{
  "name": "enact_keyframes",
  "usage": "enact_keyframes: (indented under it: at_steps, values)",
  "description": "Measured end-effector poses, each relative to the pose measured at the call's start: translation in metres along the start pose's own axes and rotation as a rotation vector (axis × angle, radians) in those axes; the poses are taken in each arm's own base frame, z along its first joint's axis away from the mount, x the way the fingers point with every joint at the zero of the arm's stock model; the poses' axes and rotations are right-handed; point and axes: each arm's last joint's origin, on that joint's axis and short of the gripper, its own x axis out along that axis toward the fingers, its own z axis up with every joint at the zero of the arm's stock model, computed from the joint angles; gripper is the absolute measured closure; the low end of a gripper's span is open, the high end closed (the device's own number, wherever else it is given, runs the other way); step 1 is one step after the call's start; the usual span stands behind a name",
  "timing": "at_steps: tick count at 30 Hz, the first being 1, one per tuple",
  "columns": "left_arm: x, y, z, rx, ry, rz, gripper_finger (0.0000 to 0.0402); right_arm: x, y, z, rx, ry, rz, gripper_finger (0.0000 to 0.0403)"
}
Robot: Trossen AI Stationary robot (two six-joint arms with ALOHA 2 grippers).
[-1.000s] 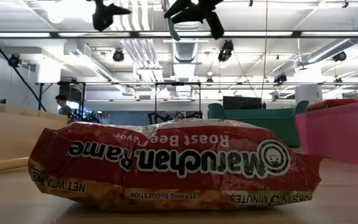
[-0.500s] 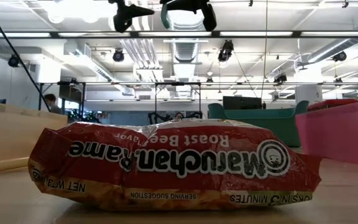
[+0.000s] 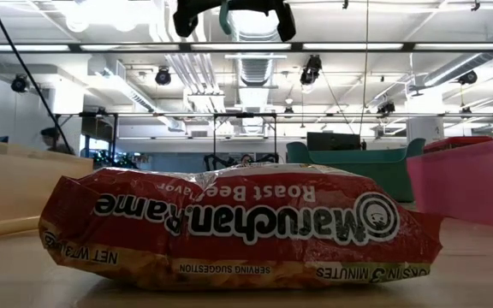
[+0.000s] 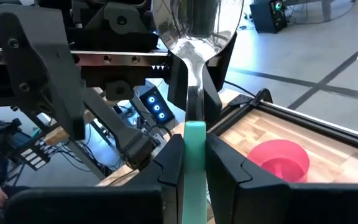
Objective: Pick & Place Food Item
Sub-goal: Put the light green spoon into the orange bin
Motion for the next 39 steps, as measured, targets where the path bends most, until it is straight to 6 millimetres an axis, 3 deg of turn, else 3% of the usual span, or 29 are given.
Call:
enact_keyframes:
  at_steps: [6, 10, 23, 29, 39]
  values:
    - [0.0002, -0.0001, -0.0002, 0.000, 0.001, -0.001, 0.0123, 0.0005, 0.0011, 0.0006, -0.001, -0.005, 0.019, 0.0369]
    - [0.0002, -0.0002, -0.0002, 0.000, 0.002, -0.001, 0.0155, 0.0004, 0.0032, 0.0023, -0.002, -0.010, 0.058, 0.0369]
    - [0.0004, -0.0011, -0.0012, 0.041, 0.014, -0.018, 0.0384, 0.0000, 0.0050, 0.0024, -0.013, -0.008, 0.079, 0.0369]
    - [0.0003, -0.0015, -0.0013, 0.042, 0.020, -0.030, 0.0387, -0.0001, 0.0053, 0.0023, -0.013, -0.004, 0.087, 0.0366]
    - [0.0003, -0.0019, -0.0016, -0.002, 0.027, -0.039, 0.0387, -0.0001, 0.0061, 0.0033, -0.006, -0.013, 0.099, 0.0314]
